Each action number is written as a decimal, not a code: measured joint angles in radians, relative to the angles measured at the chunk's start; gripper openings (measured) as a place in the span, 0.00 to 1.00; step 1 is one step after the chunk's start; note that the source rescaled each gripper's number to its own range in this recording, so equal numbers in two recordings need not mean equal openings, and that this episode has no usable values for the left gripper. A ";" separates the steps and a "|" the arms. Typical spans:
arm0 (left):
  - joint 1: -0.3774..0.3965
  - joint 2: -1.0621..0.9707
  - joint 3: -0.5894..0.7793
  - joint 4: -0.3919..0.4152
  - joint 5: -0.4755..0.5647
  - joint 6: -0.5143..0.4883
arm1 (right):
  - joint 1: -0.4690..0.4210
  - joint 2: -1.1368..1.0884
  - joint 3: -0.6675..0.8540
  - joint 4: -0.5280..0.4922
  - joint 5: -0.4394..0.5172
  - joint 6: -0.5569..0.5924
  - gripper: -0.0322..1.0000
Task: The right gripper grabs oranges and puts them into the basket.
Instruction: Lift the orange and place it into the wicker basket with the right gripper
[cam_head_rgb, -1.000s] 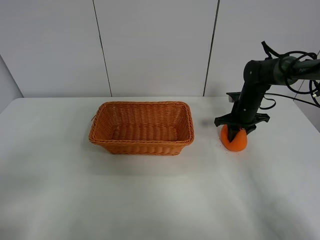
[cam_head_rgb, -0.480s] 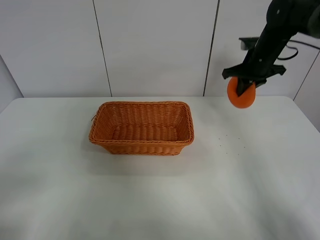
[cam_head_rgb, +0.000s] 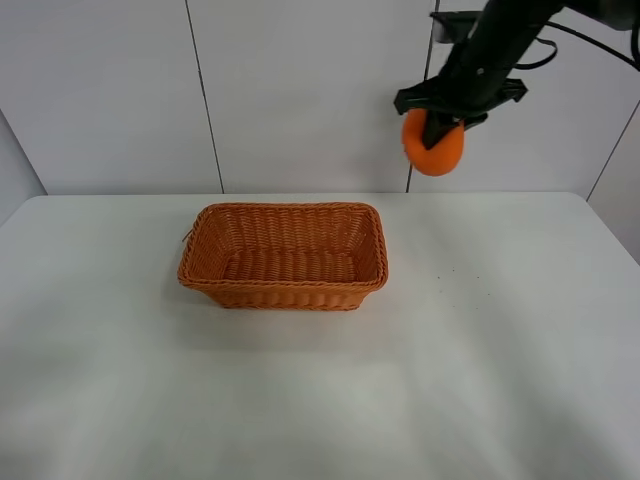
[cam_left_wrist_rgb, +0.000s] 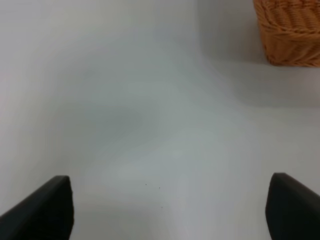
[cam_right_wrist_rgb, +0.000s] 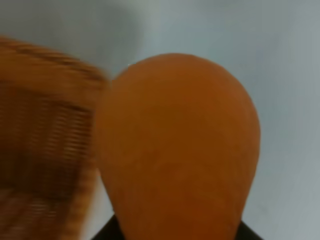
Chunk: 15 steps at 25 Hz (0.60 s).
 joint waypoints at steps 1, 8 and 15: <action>0.000 0.000 0.000 0.000 0.000 0.000 | 0.038 0.008 -0.019 -0.002 0.000 0.000 0.04; 0.000 0.000 0.000 0.000 0.000 0.000 | 0.244 0.150 -0.119 -0.027 -0.029 0.003 0.03; 0.000 0.000 0.000 0.000 0.000 0.000 | 0.301 0.359 -0.122 -0.033 -0.180 0.004 0.03</action>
